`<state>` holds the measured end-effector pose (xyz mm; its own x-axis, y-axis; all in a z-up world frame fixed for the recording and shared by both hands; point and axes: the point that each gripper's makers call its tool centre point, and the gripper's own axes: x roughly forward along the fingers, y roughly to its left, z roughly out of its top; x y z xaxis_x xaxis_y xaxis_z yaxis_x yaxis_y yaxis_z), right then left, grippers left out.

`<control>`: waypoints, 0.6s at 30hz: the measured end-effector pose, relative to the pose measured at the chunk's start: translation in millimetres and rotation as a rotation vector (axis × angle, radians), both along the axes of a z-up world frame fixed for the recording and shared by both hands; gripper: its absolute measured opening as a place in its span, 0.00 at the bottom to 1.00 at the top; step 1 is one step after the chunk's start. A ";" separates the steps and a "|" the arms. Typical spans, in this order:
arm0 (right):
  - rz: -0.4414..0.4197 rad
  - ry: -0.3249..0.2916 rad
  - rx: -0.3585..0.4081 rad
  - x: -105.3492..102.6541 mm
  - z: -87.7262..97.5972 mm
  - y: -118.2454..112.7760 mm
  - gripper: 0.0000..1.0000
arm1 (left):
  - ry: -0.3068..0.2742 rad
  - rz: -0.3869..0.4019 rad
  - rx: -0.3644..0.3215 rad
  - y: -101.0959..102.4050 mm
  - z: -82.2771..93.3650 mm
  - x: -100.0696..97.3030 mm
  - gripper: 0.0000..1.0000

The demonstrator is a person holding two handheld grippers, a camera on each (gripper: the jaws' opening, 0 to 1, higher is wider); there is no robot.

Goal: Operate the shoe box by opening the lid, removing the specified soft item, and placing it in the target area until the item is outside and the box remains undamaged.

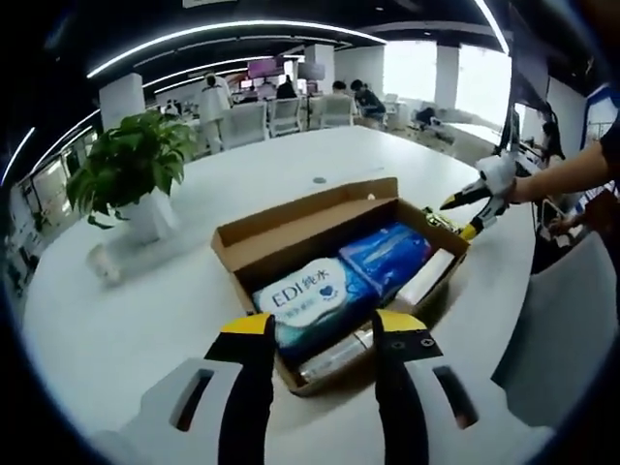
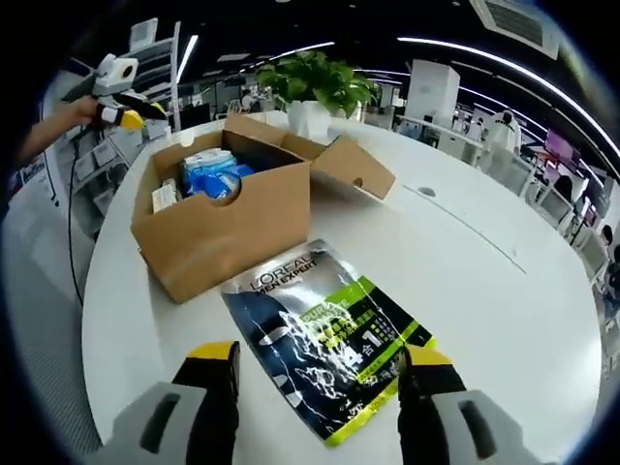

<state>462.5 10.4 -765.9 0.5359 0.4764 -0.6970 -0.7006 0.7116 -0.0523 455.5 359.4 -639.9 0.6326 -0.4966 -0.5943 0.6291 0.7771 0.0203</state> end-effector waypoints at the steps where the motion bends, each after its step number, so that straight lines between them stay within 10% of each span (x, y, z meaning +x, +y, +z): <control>1: 0.004 -0.006 -0.001 0.6 2.8 0.5 0.65 | -0.002 -0.008 0.006 -0.6 0.0 1.2 0.41; 18: 0.077 -0.080 0.036 12.8 58.7 28.7 0.68 | -0.006 -0.180 0.118 -19.0 -8.2 27.3 0.44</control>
<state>475.3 39.1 -707.2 0.5501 0.5418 -0.6355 -0.7477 0.6584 -0.0859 482.9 340.5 -648.1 0.5436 -0.5288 -0.6518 0.7571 0.6441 0.1088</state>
